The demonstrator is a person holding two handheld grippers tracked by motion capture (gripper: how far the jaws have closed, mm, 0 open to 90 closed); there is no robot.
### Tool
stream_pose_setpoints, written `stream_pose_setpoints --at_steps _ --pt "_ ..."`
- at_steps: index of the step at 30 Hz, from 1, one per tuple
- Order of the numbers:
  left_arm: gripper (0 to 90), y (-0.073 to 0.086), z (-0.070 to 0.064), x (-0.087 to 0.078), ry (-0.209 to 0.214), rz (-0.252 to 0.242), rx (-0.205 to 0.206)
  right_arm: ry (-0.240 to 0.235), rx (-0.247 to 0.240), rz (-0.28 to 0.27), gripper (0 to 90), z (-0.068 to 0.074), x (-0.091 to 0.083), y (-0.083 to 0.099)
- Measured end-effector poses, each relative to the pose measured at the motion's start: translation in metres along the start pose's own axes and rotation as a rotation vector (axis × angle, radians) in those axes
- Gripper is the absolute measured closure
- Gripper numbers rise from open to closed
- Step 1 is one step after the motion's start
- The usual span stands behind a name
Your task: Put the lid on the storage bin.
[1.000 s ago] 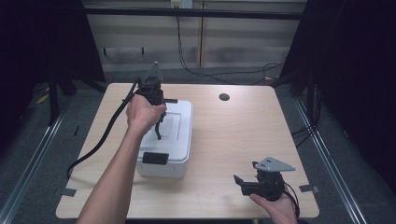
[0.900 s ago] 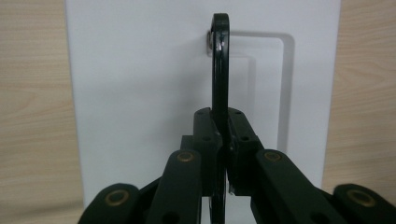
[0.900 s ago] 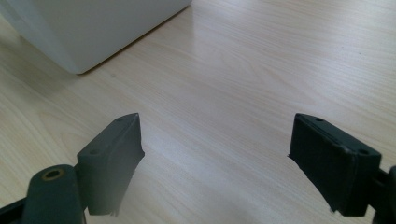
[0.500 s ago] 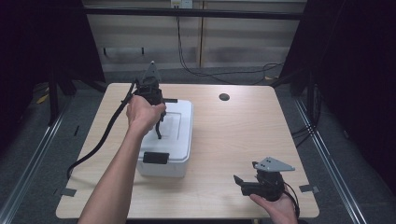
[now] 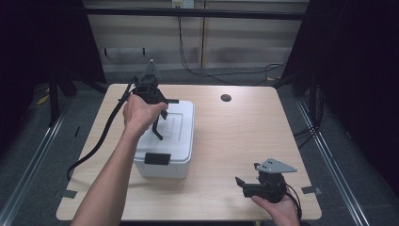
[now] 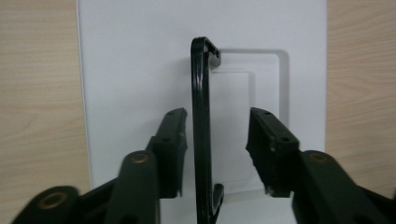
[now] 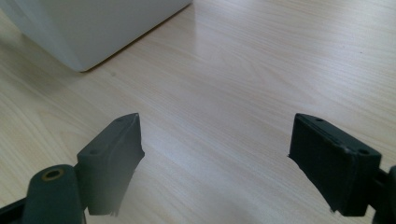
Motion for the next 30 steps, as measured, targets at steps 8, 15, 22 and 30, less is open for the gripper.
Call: stream_pose_setpoints --at_steps 8,15,22,30 --pt "32.9 -0.003 0.008 -0.011 0.047 -0.019 0.068 0.0 -0.002 0.001 16.5 0.0 0.0 0.0" --pt "24.7 -0.005 0.025 -0.013 0.137 -0.057 0.099 0.001 0.001 0.004 16.5 0.0 0.0 0.0" --pt "20.1 -0.001 0.04 -0.019 0.221 -0.101 0.184 0.004 0.001 0.005 16.5 0.0 0.001 0.0" --pt "17.9 0.004 0.048 -0.036 0.294 -0.221 0.318 0.006 0.003 0.004 16.4 -0.001 0.001 0.0"
Point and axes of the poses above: each handheld gripper's, and its own axes: x roughly forward along the jaws, y roughly out of its underside, z roughly to its left, the point moved 9 cm from there along x, roughly forward along the jaws, and after that the axes turned 5 degrees about -x, right-handed, at the moved point
